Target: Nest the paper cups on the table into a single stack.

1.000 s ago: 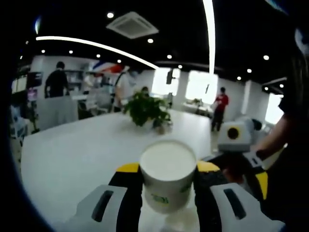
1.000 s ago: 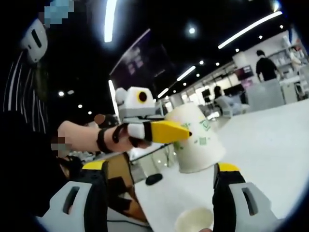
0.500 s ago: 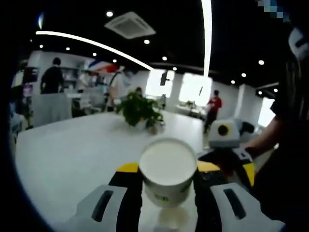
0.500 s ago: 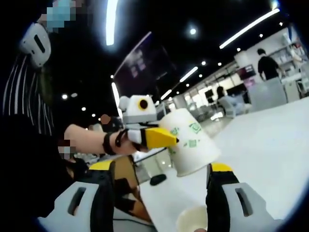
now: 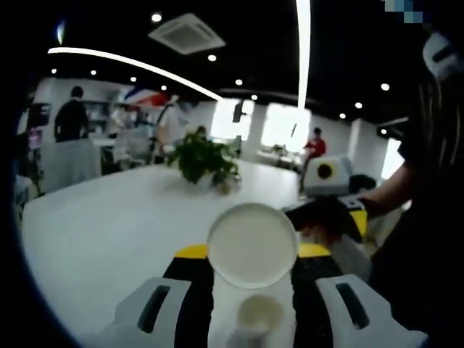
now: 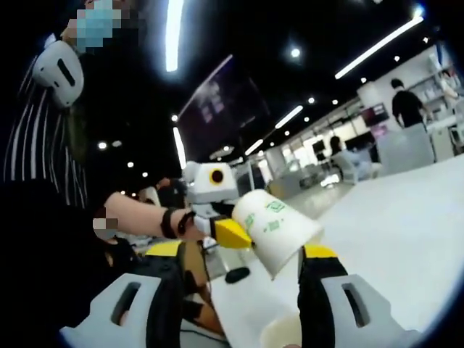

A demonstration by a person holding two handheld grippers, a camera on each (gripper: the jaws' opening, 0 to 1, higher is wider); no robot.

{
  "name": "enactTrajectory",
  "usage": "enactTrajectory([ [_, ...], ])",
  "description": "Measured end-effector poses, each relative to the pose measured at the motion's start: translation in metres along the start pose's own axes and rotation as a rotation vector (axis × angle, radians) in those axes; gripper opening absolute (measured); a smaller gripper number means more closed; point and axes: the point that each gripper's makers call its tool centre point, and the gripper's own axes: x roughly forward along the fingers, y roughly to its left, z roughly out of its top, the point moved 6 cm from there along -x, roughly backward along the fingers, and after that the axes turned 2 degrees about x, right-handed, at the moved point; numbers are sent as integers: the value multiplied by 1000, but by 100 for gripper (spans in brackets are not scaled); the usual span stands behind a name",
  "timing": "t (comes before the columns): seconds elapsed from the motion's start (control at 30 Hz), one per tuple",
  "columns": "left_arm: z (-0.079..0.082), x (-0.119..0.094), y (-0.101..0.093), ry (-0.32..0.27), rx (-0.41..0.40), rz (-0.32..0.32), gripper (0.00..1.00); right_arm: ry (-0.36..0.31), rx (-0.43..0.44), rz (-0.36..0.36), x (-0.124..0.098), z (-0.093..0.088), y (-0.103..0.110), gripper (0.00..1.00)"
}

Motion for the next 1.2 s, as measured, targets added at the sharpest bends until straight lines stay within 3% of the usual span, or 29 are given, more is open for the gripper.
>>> enactTrajectory([
  [0.2, -6, -2, -1, 20, 16, -12, 39, 12, 16, 18, -1, 1, -2, 50],
  [0.37, -14, -3, -4, 43, 82, -20, 39, 8, 18, 32, -2, 4, -1, 43],
  [0.8, -21, -3, -17, 56, 99, -55, 35, 7, 39, 133, 1, 8, 8, 9],
  [1.1, -21, -6, -18, 47, 144, -48, 22, 14, 74, 175, 3, 7, 14, 0],
  [1.2, -21, -7, -18, 43, 147, -42, 22, 19, 56, 178, 4, 6, 15, 0],
])
